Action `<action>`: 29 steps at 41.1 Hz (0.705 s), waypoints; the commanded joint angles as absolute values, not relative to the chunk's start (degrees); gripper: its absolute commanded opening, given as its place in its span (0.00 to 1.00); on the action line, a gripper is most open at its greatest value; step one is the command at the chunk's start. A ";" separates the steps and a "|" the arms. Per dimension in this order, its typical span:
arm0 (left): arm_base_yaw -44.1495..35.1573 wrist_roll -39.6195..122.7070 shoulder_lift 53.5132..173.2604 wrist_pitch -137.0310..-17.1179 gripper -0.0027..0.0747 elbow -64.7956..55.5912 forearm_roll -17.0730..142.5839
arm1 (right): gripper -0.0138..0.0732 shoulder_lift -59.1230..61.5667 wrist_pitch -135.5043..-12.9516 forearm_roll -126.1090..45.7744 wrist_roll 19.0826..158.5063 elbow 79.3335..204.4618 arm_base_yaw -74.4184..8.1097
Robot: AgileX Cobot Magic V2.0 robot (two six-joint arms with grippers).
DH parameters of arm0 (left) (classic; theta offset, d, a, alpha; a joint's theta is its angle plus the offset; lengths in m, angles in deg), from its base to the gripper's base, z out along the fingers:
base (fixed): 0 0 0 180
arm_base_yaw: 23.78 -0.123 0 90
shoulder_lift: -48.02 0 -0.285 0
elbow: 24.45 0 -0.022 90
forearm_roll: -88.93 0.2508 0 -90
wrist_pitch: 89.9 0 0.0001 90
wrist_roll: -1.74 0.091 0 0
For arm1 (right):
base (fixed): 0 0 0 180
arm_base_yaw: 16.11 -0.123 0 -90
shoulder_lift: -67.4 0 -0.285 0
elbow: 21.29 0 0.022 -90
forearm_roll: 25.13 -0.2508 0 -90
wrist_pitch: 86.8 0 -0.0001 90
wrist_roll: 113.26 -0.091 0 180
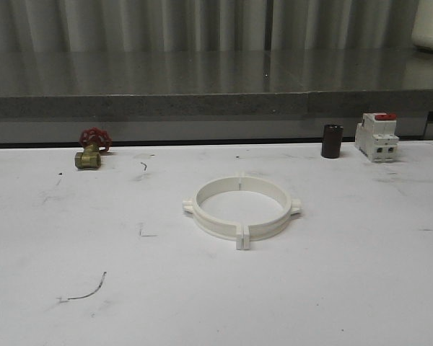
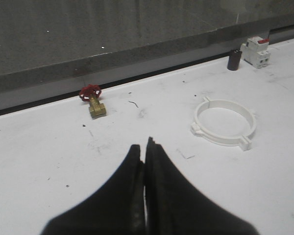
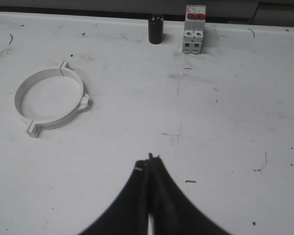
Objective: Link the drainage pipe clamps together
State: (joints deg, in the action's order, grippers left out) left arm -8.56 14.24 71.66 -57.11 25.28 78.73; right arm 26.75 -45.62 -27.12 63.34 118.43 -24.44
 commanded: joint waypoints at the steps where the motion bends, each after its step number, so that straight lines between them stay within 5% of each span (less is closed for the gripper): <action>1: -12.32 13.87 67.83 -64.07 0.01 27.57 79.33 | 0.02 26.80 -49.29 -27.16 63.79 119.80 -23.94; 14: -22.99 13.87 54.73 -78.68 0.01 44.50 79.33 | 0.02 26.80 -49.29 -27.16 63.79 119.80 -23.94; 29: -23.60 13.87 54.80 -87.11 0.01 53.38 79.16 | 0.02 26.80 -49.29 -27.16 63.79 119.80 -23.94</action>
